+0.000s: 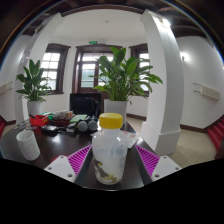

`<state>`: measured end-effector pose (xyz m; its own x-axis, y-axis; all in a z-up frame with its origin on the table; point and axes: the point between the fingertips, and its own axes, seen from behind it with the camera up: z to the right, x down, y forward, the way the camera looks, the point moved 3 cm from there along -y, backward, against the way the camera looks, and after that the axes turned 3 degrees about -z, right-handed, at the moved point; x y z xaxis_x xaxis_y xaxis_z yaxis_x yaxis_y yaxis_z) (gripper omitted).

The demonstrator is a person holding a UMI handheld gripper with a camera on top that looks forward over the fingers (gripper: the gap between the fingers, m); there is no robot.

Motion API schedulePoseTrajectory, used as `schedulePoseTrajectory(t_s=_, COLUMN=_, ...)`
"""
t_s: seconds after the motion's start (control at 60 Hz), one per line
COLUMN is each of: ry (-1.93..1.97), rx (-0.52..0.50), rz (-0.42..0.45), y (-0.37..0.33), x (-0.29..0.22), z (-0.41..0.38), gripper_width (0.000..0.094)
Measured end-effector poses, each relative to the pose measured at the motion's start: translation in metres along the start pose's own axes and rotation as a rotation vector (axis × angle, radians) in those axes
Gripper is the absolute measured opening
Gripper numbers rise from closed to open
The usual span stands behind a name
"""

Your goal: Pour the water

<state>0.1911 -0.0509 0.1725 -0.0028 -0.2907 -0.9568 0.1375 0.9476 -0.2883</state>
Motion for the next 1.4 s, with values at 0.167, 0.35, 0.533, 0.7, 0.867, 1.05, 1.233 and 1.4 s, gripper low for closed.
schedulePoseTrajectory(t_s=0.167, ry=0.004, rx=-0.04, rz=0.001, y=0.02, x=0.004, z=-0.001, gripper_width=0.0584)
schedulePoseTrajectory(t_s=0.35, ry=-0.001, rx=-0.064, rz=0.002, y=0.019, x=0.014, z=0.019, gripper_width=0.0428)
schedulePoseTrajectory(t_s=0.533, ry=0.0, rx=-0.05, rz=-0.004, y=0.025, x=0.004, z=0.018, gripper_width=0.0386)
schedulePoseTrajectory(t_s=0.7, ry=-0.11, rx=-0.038, rz=-0.008, y=0.027, x=0.002, z=0.013, gripper_width=0.0385)
schedulePoseTrajectory(t_s=0.867, ry=-0.54, rx=-0.01, rz=0.044, y=0.021, x=-0.023, z=-0.012, gripper_width=0.0385)
schedulePoseTrajectory(t_s=1.05, ry=-0.967, rx=0.006, rz=0.022, y=0.04, x=-0.035, z=-0.039, gripper_width=0.0384)
schedulePoseTrajectory(t_s=1.233, ry=-1.361, rx=0.034, rz=0.075, y=0.057, x=-0.035, z=-0.061, gripper_width=0.0383)
schedulePoseTrajectory(t_s=1.4, ry=-1.74, rx=0.097, rz=0.159, y=0.057, x=-0.023, z=-0.056, gripper_width=0.0385)
